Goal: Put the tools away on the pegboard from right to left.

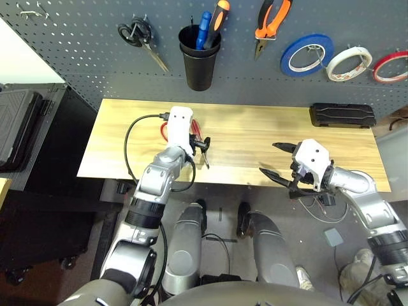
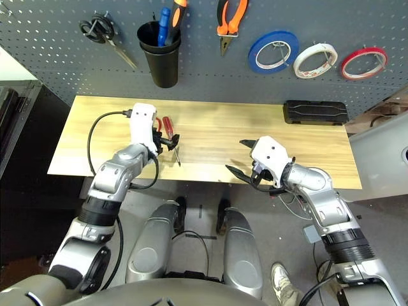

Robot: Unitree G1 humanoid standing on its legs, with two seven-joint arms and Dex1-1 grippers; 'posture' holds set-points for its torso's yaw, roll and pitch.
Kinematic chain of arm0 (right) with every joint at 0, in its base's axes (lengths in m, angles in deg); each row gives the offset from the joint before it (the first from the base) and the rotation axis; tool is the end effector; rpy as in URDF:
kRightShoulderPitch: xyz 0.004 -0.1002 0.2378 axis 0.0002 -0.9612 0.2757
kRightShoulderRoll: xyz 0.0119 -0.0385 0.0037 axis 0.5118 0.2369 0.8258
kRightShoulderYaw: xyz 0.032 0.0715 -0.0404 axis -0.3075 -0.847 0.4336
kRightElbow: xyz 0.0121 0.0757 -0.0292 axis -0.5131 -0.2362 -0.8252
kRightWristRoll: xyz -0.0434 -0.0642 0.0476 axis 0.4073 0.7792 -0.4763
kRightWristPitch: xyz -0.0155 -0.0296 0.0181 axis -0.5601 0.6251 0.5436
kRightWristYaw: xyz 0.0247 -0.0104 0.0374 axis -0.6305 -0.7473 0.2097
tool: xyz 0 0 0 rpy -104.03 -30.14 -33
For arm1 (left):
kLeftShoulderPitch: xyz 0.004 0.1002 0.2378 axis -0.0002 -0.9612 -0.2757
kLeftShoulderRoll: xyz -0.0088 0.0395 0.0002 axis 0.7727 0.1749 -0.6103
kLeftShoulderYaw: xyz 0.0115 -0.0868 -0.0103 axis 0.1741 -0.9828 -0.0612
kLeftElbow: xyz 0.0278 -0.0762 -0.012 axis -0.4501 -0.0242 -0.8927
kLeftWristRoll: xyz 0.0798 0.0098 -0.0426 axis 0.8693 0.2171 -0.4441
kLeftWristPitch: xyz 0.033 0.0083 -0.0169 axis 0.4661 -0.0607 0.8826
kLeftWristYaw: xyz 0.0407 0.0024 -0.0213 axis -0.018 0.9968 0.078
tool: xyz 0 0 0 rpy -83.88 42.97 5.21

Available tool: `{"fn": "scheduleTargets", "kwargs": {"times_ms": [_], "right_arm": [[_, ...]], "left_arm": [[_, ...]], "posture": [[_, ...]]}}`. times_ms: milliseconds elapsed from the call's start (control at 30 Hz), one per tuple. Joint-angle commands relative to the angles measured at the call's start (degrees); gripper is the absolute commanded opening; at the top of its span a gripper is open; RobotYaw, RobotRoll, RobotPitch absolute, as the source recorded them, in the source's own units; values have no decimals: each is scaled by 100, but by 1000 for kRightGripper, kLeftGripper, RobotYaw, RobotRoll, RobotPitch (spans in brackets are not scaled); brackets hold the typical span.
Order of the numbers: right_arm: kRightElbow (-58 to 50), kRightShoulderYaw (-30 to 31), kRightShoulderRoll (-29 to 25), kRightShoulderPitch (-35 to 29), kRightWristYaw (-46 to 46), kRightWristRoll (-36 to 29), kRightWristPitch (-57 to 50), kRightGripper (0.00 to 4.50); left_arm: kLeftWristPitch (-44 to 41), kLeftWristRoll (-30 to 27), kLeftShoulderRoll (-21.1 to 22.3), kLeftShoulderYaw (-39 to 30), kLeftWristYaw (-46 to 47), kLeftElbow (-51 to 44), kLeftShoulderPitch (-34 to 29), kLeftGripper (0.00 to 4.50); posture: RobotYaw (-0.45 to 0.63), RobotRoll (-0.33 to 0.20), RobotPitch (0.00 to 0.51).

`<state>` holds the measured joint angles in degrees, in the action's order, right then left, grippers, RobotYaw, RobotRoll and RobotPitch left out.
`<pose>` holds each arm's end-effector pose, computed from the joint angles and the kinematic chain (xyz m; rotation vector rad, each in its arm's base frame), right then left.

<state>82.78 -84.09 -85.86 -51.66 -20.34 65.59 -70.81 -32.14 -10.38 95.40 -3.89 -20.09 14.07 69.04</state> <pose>0.2165 -0.2211 0.1035 -0.4777 0.1107 0.8799 0.2705 0.1165 0.1023 0.1198 0.4533 -0.2849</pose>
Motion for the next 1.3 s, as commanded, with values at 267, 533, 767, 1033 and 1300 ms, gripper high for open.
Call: {"fn": "scheduleTargets", "kwargs": {"times_ms": [267, 533, 767, 1033, 1300], "right_arm": [[-506, 35, 1, -183, 71, 11, -382, 4461], [-850, -79, -65, -243, 44, -117, -628, 4461], [-1184, -255, -197, -356, 78, -188, -800, 4461], [-1550, -394, -285, -488, 107, -282, -947, 4500], [-1573, -471, -375, -499, 32, -381, -908, 4500]], "left_arm": [[685, 218, -248, -302, 147, 2084, 830, 4500], [1298, 266, -280, -589, 281, 3547, 1471, 4500], [1833, 286, -342, -799, 403, 4657, 1863, 4500], [2180, 346, -282, -941, 550, 5480, 2099, 3510], [2314, 286, -341, -1109, 702, 5550, 2076, 846]], "posture": [[135, 0, 328], [91, 0, 334], [45, 0, 329], [22, 0, 325], [36, 0, 317]]}}
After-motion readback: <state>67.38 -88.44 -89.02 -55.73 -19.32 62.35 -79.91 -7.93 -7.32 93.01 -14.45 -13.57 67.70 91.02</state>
